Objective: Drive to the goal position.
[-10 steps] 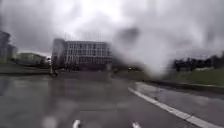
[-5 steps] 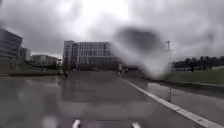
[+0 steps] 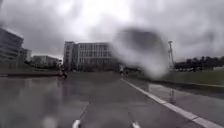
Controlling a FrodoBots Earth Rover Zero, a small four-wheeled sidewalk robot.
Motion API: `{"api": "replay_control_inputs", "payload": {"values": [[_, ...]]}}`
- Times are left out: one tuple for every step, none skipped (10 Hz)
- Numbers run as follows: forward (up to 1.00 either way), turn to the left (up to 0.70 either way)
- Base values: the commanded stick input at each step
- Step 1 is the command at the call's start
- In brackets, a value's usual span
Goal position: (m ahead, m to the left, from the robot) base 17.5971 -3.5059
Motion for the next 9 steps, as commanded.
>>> {"api": "replay_control_inputs", "payload": {"values": [[0.70,0.00],[0.70,-0.02],[0.70,-0.34],[0.70,-0.35],[0.70,-0.18],[0.70,0.00],[0.70,0.00],[0.70,0.00],[0.70,0.00]]}}
